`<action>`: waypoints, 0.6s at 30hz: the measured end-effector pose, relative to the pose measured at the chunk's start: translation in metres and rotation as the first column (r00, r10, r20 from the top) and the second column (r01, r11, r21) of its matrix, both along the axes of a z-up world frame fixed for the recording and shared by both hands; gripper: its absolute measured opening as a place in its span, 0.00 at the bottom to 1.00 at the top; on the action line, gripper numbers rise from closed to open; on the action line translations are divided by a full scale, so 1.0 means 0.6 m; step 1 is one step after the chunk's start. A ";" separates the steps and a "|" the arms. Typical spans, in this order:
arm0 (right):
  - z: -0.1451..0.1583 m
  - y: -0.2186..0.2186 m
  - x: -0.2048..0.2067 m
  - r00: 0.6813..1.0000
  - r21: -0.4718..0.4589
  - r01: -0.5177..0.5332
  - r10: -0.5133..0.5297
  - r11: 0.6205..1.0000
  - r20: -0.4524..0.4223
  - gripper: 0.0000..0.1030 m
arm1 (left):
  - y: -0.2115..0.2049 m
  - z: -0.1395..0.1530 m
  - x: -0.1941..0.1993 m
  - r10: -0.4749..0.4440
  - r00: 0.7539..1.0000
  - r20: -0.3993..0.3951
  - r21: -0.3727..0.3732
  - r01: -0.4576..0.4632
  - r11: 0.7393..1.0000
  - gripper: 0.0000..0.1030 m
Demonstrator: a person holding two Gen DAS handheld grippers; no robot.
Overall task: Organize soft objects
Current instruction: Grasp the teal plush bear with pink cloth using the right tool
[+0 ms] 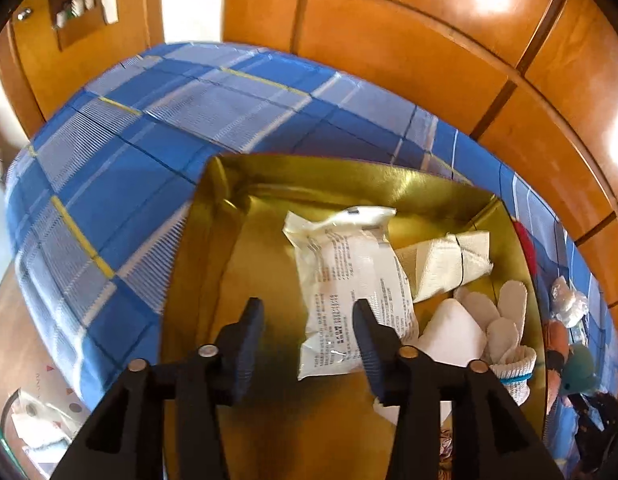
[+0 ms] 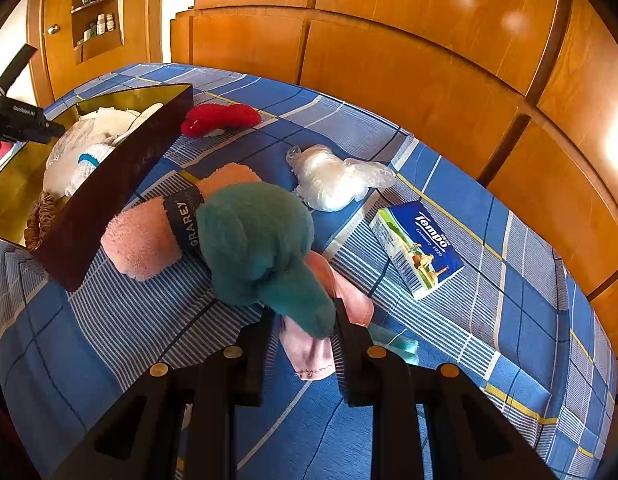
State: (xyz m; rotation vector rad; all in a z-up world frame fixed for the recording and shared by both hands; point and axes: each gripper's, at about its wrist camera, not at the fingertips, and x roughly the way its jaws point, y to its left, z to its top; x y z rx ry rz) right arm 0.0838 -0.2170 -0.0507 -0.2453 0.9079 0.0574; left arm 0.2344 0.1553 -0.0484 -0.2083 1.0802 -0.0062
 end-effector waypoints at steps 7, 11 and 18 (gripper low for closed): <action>-0.003 0.002 0.000 1.000 0.001 0.009 -0.009 1.000 -0.004 0.24 | -0.003 0.057 -0.069 0.050 0.990 0.135 0.091 -0.062 0.994 0.60; -0.002 0.004 -0.004 1.000 -0.003 0.010 -0.010 1.000 0.012 0.27 | -0.025 0.081 -0.122 0.047 0.978 0.204 0.120 -0.072 0.990 0.62; 0.006 0.004 -0.006 0.998 -0.017 0.028 -0.027 0.999 0.063 0.37 | -0.081 0.102 -0.200 -0.005 0.957 0.289 0.187 -0.052 0.981 0.67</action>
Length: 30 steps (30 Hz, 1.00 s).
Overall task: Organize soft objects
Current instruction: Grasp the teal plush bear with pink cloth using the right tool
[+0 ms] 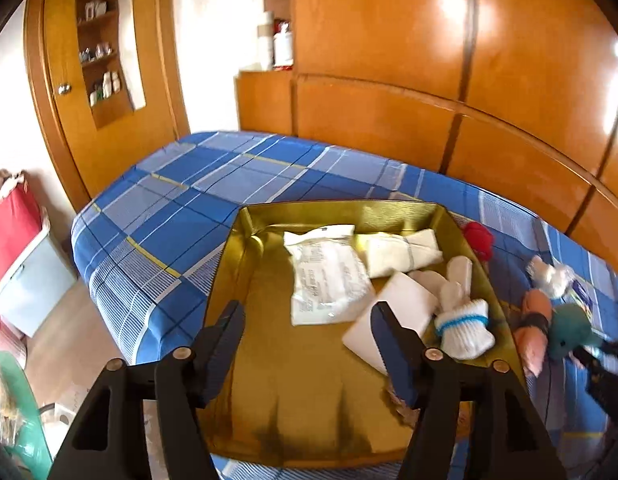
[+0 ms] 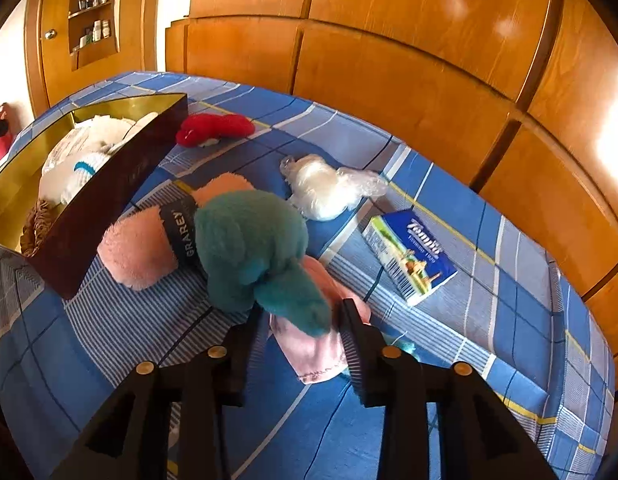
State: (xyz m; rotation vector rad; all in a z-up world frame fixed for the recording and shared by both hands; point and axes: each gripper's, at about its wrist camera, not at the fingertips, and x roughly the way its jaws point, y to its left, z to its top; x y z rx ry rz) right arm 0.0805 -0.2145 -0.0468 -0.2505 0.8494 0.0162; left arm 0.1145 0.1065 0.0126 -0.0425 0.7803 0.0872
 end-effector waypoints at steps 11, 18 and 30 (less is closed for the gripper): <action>0.002 0.010 0.007 0.999 -0.060 0.000 0.002 0.998 0.048 0.54 | -0.078 0.003 -0.052 -0.093 0.995 0.032 0.054 0.091 0.994 0.75; -0.006 0.015 0.012 0.999 -0.086 0.001 0.004 0.996 0.054 0.44 | -0.112 0.000 -0.063 -0.137 0.990 0.022 0.070 0.136 0.988 0.78; -0.039 0.023 0.019 1.000 -0.113 -0.031 0.031 0.993 -0.002 0.37 | -0.124 -0.012 -0.060 -0.158 0.987 -0.004 0.057 0.158 0.986 0.79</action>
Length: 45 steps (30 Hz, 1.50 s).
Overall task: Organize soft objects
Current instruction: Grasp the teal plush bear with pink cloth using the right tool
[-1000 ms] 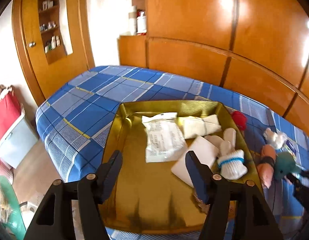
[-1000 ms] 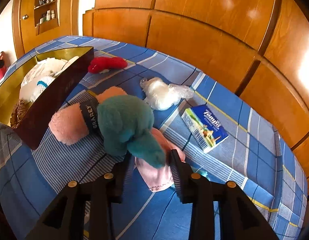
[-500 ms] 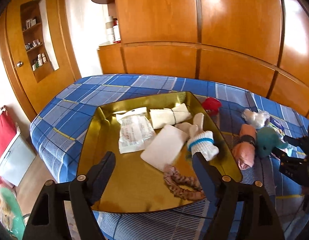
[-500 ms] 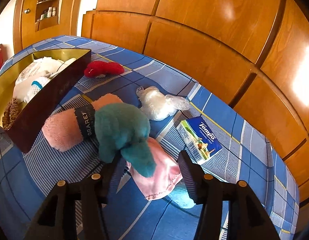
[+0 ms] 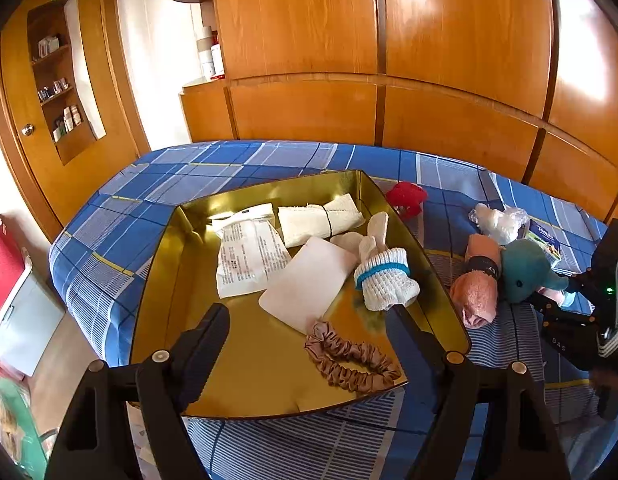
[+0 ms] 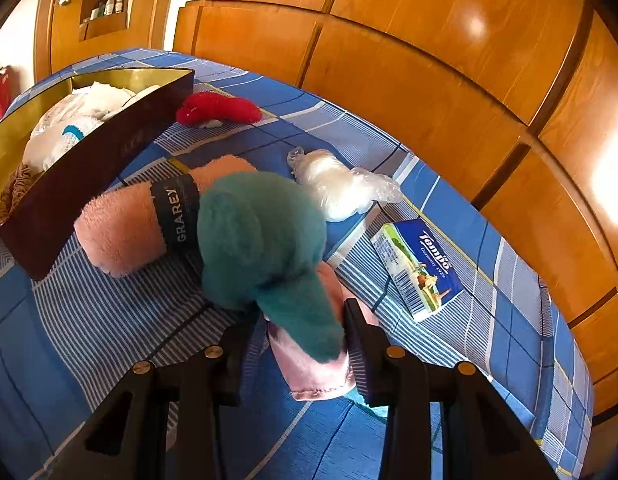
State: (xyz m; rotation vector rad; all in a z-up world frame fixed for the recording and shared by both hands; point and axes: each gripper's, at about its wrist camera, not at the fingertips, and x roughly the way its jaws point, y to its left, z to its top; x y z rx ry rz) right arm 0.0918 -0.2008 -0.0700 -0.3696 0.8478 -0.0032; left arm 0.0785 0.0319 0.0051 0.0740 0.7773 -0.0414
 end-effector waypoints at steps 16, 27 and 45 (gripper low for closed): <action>0.039 -0.054 0.000 0.998 0.278 0.062 -0.051 0.959 -0.045 0.26 | 0.013 -0.002 -0.007 0.011 1.000 -0.006 -0.020 -0.011 1.000 0.79; 0.015 -0.022 -0.002 0.997 0.165 0.047 -0.036 0.985 -0.066 0.26 | 0.027 0.013 -0.018 0.037 0.999 0.020 -0.017 -0.036 0.999 0.79; 0.044 -0.018 -0.025 0.988 0.273 0.141 -0.117 0.952 -0.100 0.25 | 0.118 0.025 -0.032 0.145 0.988 0.050 -0.071 -0.141 0.987 0.79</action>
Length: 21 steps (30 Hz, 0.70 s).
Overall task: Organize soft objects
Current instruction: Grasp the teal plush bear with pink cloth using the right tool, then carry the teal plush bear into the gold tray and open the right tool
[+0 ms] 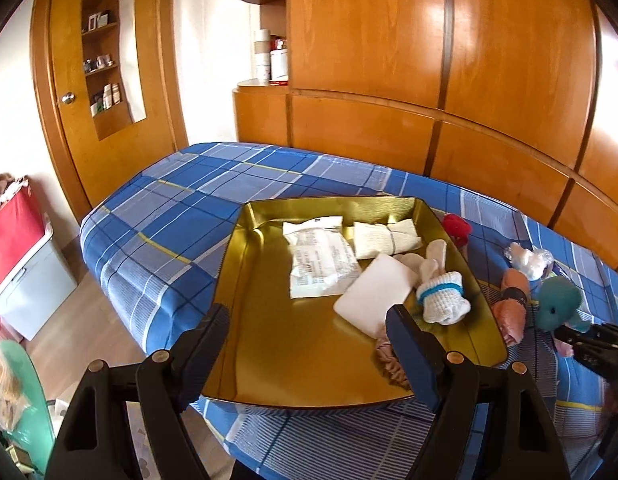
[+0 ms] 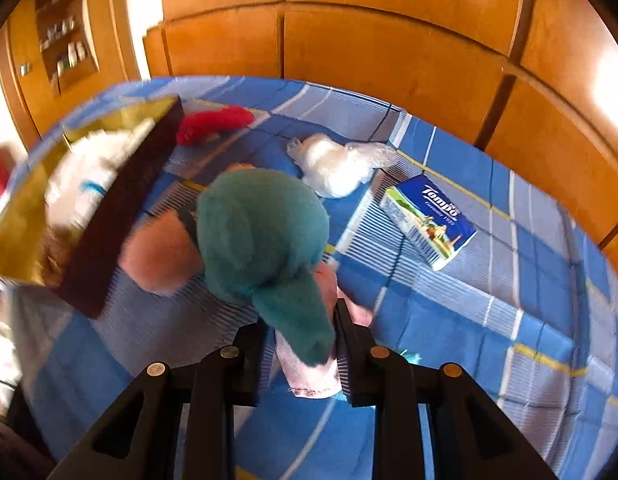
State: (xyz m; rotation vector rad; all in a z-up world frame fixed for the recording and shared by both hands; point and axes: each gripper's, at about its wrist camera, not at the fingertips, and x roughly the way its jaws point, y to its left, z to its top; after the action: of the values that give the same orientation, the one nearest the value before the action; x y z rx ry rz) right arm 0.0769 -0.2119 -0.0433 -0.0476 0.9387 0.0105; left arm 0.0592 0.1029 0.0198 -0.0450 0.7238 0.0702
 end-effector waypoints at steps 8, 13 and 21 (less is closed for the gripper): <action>0.061 0.029 -0.013 0.998 0.160 -0.032 0.024 0.987 0.052 0.25 | 0.027 -0.010 -0.002 0.031 0.999 -0.010 -0.027 -0.031 0.999 0.79; 0.083 0.060 -0.018 0.996 0.180 -0.063 0.050 0.982 0.075 0.25 | 0.038 -0.014 -0.003 0.040 0.999 -0.016 -0.037 -0.041 0.998 0.79; 0.111 0.110 -0.016 0.987 0.274 -0.154 0.138 0.949 0.078 0.25 | 0.054 -0.020 -0.004 0.060 0.998 -0.023 -0.043 -0.061 0.997 0.79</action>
State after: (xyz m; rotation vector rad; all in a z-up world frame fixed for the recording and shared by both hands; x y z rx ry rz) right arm 0.0671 -0.1456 0.0232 0.1436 0.8665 0.2775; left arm 0.0566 0.1354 0.0080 -0.1085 0.7456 0.1128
